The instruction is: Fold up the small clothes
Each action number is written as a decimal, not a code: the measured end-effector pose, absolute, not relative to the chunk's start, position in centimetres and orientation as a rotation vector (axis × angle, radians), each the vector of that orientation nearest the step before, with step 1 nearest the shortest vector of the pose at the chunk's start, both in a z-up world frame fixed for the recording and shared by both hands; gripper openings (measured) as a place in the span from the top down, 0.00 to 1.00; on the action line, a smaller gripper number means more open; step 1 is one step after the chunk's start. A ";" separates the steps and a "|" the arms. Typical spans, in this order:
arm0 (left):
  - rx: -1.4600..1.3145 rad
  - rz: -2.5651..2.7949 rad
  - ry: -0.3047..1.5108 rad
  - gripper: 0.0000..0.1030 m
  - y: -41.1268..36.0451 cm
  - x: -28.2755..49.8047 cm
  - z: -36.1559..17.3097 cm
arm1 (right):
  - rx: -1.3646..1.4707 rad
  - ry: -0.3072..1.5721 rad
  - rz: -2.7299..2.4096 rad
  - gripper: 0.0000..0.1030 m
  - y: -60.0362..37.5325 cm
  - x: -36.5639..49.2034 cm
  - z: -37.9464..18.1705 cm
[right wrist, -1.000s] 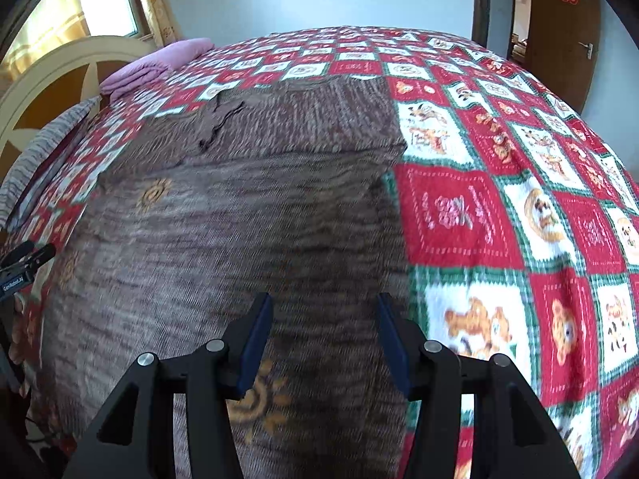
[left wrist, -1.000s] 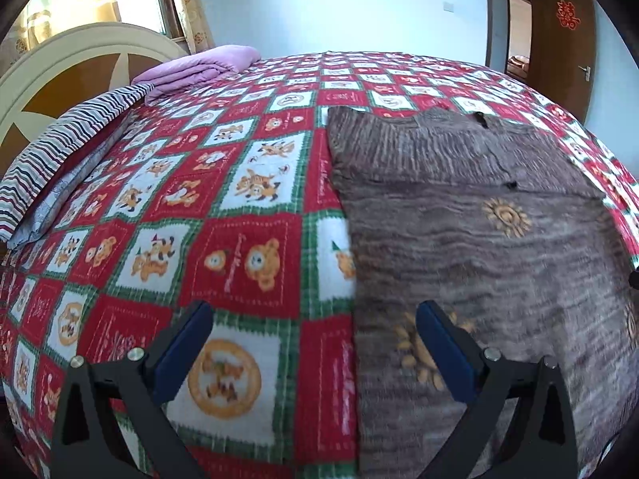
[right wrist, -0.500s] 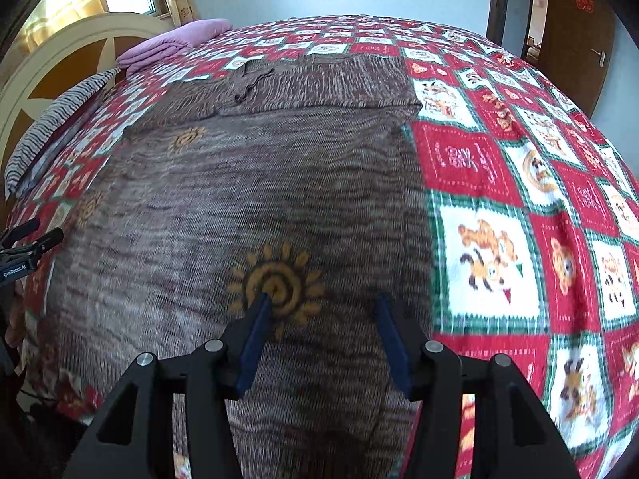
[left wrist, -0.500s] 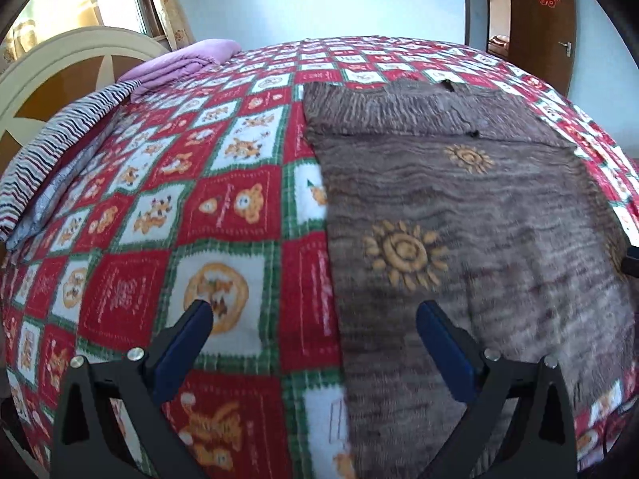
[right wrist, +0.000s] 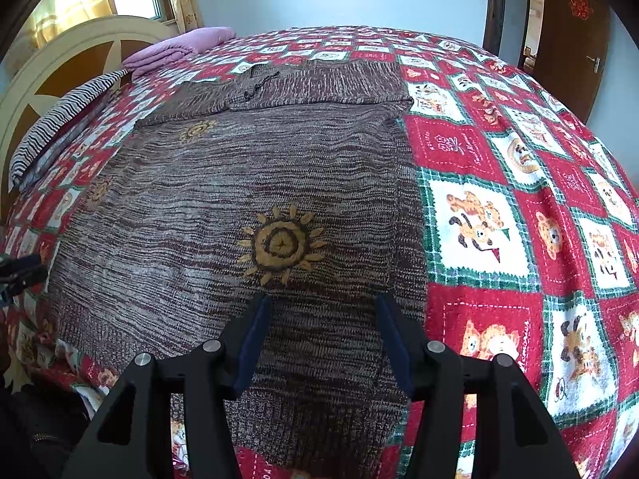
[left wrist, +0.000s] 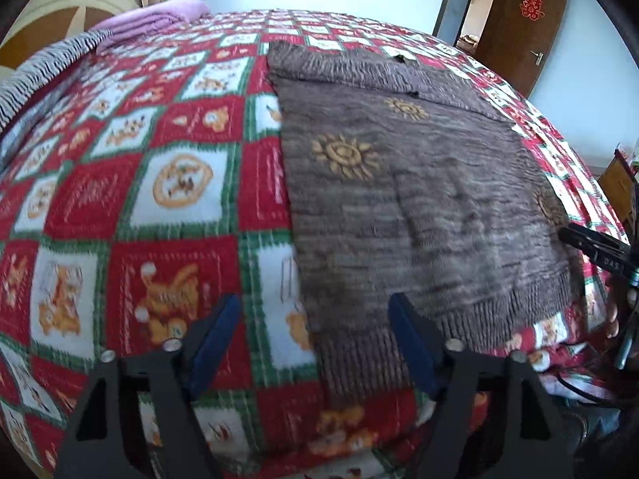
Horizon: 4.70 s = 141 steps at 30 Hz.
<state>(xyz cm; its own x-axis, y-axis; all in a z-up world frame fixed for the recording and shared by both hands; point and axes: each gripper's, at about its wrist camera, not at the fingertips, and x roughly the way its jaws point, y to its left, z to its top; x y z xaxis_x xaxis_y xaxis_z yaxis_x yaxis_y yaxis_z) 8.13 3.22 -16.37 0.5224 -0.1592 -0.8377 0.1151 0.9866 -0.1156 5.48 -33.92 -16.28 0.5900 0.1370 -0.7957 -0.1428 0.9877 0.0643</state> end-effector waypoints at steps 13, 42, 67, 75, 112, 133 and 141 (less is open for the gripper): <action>-0.013 -0.192 1.048 0.77 1.5 7.3 -18.1 | -0.003 0.914 0.154 0.45 -34.3 5.4 -16.5; -0.053 -0.241 1.000 0.92 3.2 6.8 -16.8 | 0.079 1.047 0.208 0.95 -37.4 -0.7 -17.9; -0.091 -0.281 0.742 0.92 5.3 15.4 -6.3 | 0.120 0.567 0.217 0.96 -39.1 7.2 -2.0; -0.111 -0.278 0.709 0.93 5.5 23.4 -3.0 | 0.100 0.527 0.201 0.96 -38.6 14.7 1.2; 0.289 -0.129 0.887 0.10 1.7 37.5 -14.1 | -0.173 0.899 0.183 0.36 -32.9 37.1 -13.0; 0.183 0.187 0.915 0.06 6.4 40.6 -14.6 | 0.023 0.850 0.012 0.36 -37.7 39.9 -11.8; 0.074 -0.038 0.857 0.15 5.2 32.4 -13.0 | 0.171 0.893 0.059 0.36 -41.2 29.7 -13.8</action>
<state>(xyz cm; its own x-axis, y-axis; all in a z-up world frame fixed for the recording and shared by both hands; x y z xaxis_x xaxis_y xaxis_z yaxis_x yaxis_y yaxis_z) 32.43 5.23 -13.00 0.6545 -0.0039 -0.7561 0.0634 0.9967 0.0498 29.74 -41.21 -13.78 0.6264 0.1227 -0.7698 0.0198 0.9847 0.1731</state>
